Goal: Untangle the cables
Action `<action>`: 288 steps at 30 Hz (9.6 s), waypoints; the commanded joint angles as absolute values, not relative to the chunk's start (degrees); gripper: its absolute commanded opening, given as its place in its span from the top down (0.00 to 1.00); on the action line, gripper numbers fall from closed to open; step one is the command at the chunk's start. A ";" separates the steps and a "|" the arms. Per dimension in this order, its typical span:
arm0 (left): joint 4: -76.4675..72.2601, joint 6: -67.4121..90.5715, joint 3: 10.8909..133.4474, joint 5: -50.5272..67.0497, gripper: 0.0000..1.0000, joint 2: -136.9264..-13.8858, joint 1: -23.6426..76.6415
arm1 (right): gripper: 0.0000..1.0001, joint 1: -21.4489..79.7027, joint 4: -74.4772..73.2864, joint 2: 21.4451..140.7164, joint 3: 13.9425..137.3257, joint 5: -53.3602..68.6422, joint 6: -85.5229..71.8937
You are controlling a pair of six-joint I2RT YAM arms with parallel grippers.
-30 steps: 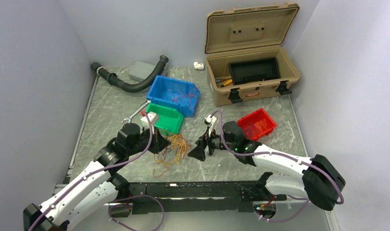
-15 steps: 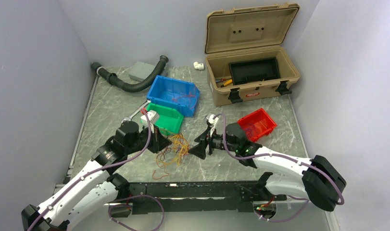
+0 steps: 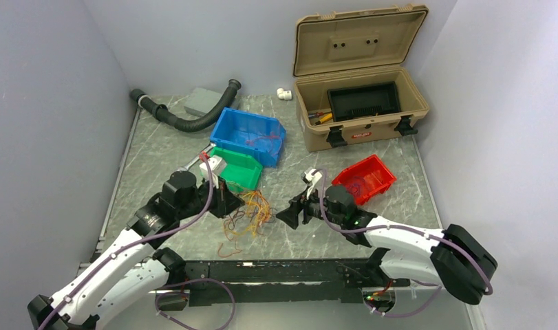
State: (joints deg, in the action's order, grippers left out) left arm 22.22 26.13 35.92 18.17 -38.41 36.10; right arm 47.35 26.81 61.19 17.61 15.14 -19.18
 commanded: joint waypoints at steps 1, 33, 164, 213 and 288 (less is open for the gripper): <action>22.30 24.91 40.00 20.11 1.00 -36.81 36.23 | 0.19 47.36 34.25 64.46 17.93 15.10 -22.04; 31.21 27.65 44.39 4.13 1.00 -29.30 36.25 | 1.00 43.90 19.70 59.13 22.73 -2.38 -31.51; -17.17 10.90 20.21 -8.74 0.45 -48.61 46.03 | 0.22 42.44 -11.14 70.79 44.79 -10.82 -78.11; -5.95 9.09 36.69 4.93 0.27 -79.82 45.98 | 1.00 49.16 -18.52 61.37 59.22 -18.73 -52.29; -11.88 9.21 26.83 -1.17 0.28 -61.35 45.08 | 1.00 11.57 -40.42 52.20 65.20 -31.33 -34.48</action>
State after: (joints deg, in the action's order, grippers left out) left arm -10.04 9.69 26.59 -0.93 -62.63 45.19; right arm 13.45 -40.51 50.00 61.39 -32.75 -34.00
